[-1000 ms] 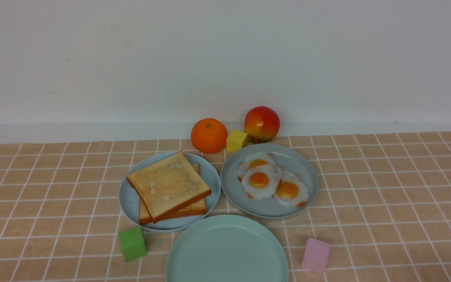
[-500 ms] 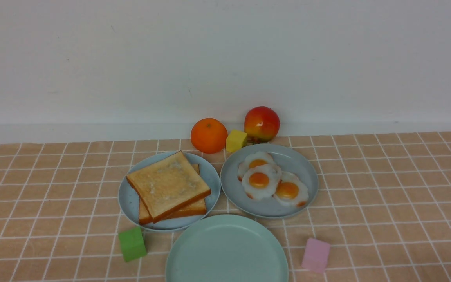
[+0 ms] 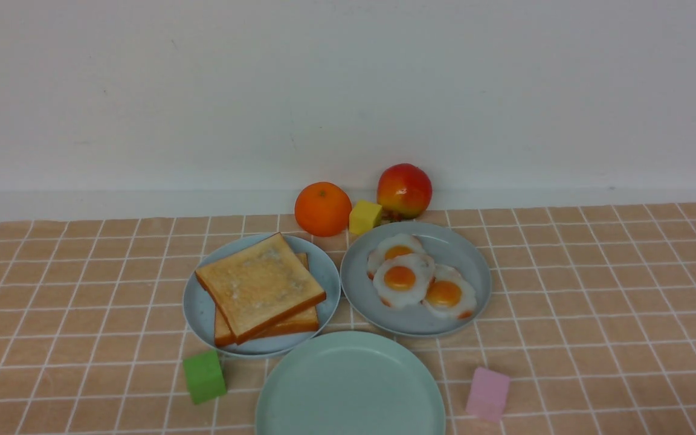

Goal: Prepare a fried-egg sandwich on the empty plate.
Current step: Use the left arm to grab a slice of bread

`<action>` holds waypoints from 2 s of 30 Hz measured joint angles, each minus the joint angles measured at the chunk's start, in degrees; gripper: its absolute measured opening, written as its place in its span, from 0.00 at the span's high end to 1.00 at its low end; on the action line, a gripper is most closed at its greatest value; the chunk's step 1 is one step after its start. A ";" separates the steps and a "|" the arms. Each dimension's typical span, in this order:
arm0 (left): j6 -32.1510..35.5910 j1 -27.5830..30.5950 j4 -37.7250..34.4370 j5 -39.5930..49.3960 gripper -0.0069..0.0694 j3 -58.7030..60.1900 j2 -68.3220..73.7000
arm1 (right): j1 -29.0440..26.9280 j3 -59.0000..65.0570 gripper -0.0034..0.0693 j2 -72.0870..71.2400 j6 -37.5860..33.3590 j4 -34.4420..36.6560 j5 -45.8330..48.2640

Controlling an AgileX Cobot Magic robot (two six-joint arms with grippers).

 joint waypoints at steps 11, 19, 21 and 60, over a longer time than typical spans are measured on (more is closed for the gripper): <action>0.00 0.00 0.18 -18.45 0.60 0.00 0.00 | 0.00 0.00 0.62 0.00 0.00 -0.11 -14.24; -5.91 0.00 -2.84 -28.19 0.60 0.04 0.00 | 0.00 0.00 0.62 0.00 4.41 0.85 -24.66; -12.79 0.00 -5.93 -41.38 0.60 0.04 0.00 | 0.00 -0.37 0.62 0.00 8.68 2.98 -32.35; -1.31 0.00 -39.88 13.96 0.60 -53.65 86.12 | 13.87 -52.68 0.62 66.37 -21.90 33.48 36.29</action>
